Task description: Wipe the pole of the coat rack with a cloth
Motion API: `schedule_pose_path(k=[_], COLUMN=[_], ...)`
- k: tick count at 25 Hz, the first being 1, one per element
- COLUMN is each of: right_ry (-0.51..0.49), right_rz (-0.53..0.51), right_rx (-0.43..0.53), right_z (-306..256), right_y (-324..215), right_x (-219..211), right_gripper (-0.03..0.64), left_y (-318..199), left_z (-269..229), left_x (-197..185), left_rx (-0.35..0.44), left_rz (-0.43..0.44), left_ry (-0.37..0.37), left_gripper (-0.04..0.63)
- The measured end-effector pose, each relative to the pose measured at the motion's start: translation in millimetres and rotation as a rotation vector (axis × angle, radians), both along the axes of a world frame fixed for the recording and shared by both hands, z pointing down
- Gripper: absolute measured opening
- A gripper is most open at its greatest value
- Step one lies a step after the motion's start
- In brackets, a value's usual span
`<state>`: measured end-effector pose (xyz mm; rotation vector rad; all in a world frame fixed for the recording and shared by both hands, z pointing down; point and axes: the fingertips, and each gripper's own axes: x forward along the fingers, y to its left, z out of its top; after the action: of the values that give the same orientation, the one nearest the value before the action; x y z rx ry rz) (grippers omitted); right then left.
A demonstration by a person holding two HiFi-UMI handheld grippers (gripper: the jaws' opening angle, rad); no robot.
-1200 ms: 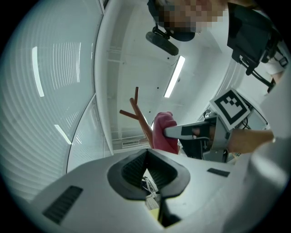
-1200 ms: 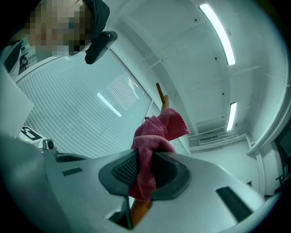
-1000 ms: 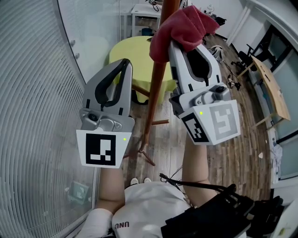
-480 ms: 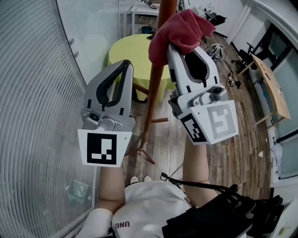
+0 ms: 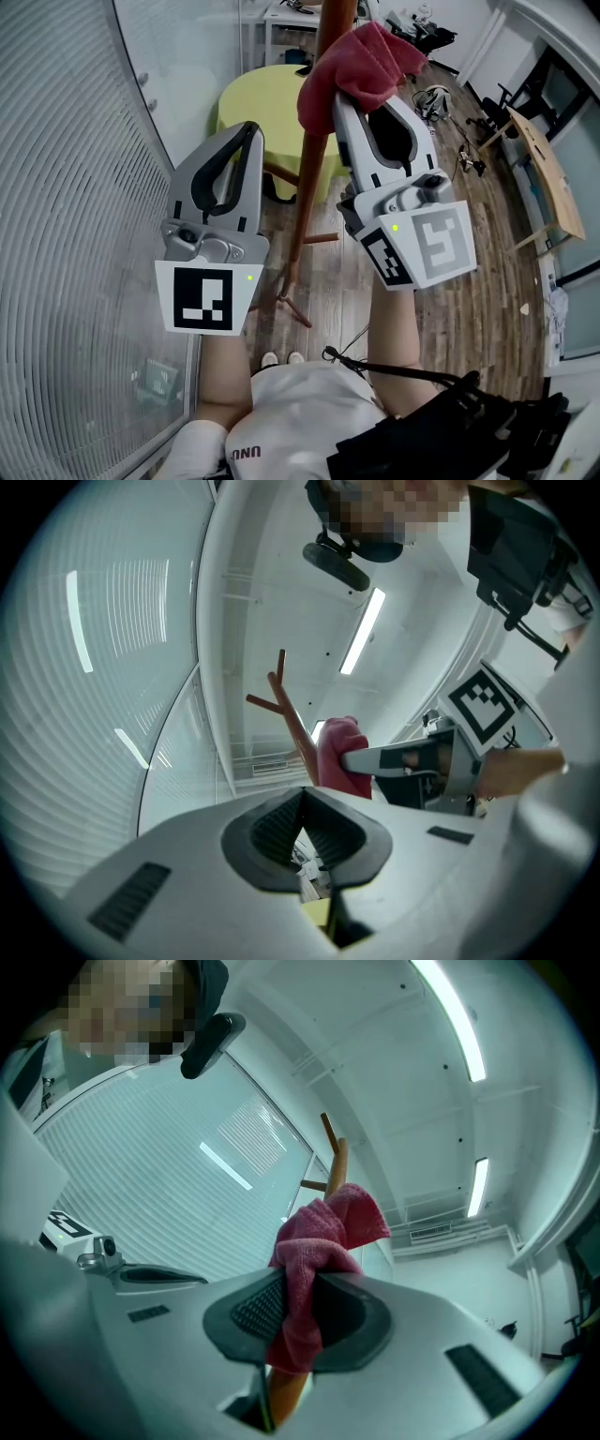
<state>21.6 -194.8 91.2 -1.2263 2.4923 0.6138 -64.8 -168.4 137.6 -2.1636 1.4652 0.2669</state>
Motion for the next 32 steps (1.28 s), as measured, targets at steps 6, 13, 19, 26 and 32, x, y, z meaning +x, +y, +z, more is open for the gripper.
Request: schedule_pose_path(k=[6, 13, 19, 26, 32], right_ry=[0.008, 0.018, 0.024, 0.03, 0.034], right_rz=[0.003, 0.008, 0.008, 0.01, 0.01], right_rx=[-0.016, -0.027, -0.039, -0.055, -0.066], right_z=[9.7, 13.9, 18.1, 25.2, 31.7], right_y=[-2.5, -3.3, -3.0, -3.6, -5.0], right_x=[-0.8, -2.4, -2.6, -3.3, -5.6], right_gripper=[0.074, 0.074, 0.074, 0.074, 0.074], left_y=[-0.4, 0.4, 0.7, 1.5, 0.8], left_z=[4.9, 6.5, 9.5, 11.9, 16.2], left_x=[-2.3, -2.9, -3.8, -4.0, -5.2], left_rx=[-0.005, -0.013, -0.026, -0.027, -0.038], left_rz=[-0.005, -0.005, -0.009, -0.008, -0.009], left_ry=[0.007, 0.01, 0.014, 0.012, 0.015], left_gripper=[0.013, 0.012, 0.014, 0.013, 0.012])
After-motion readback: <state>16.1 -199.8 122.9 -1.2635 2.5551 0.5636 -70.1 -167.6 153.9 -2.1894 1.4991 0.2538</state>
